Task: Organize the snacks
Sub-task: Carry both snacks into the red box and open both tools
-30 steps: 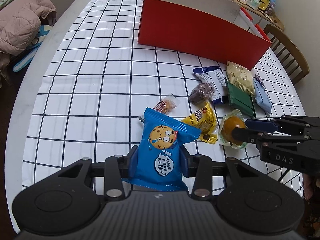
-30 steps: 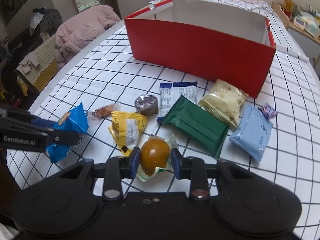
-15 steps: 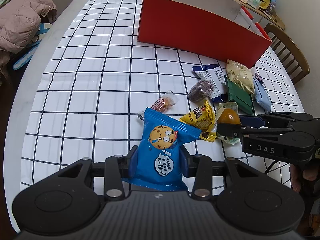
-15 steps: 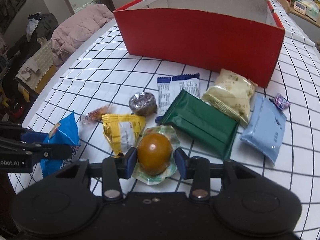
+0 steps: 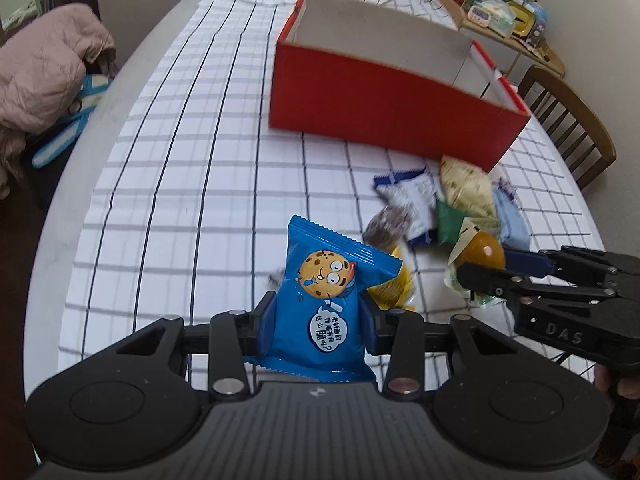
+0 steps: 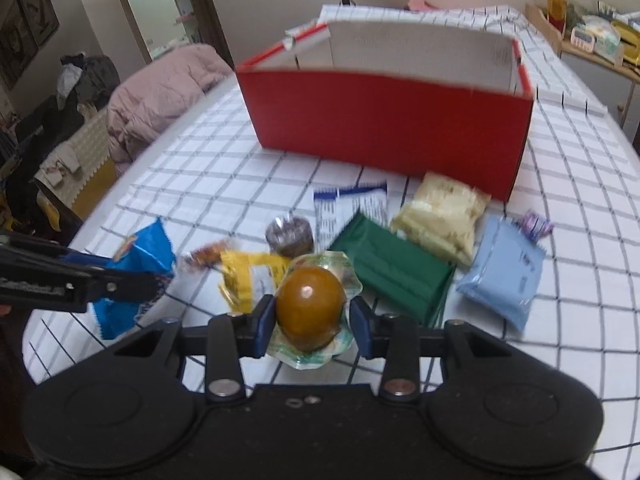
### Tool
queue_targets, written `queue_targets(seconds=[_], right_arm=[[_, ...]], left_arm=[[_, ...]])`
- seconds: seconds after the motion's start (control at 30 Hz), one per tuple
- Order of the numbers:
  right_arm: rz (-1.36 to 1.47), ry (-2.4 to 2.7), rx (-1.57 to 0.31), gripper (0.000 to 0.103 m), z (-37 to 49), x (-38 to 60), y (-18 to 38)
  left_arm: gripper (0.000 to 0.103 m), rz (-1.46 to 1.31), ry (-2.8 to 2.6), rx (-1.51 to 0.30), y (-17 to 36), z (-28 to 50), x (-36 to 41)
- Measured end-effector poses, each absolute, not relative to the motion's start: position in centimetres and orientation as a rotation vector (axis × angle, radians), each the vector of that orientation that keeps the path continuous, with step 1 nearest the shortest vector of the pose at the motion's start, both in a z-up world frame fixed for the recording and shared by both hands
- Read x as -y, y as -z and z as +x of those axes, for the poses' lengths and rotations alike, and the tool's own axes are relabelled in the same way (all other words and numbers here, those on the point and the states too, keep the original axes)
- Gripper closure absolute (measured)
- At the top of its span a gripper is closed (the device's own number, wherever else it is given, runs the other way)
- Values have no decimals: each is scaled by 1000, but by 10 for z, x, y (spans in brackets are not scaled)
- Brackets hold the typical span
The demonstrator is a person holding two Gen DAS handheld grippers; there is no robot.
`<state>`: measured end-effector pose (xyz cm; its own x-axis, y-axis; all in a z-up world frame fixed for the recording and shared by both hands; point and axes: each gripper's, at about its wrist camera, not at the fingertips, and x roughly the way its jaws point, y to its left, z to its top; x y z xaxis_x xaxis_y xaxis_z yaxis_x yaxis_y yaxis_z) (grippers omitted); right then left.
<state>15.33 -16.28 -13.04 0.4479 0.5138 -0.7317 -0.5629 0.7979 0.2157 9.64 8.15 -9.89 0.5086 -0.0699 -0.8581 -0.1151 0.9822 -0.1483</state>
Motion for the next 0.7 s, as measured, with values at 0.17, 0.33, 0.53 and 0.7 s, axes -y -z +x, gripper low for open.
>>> queue_targets(seconds=[0.17, 0.33, 0.53, 0.7], right_arm=[[-63, -652, -839, 64, 169, 169, 99], [-61, -628, -783, 63, 192, 176, 70], [-63, -588, -745, 63, 229, 180, 52], [-63, -568, -748, 63, 259, 178, 47]], left_arm=[[62, -189, -3, -1000, 74, 118, -75], [62, -167, 11, -947, 47, 148, -66], [62, -144, 4, -924, 29, 189, -57], [62, -124, -15, -929, 21, 224, -57]])
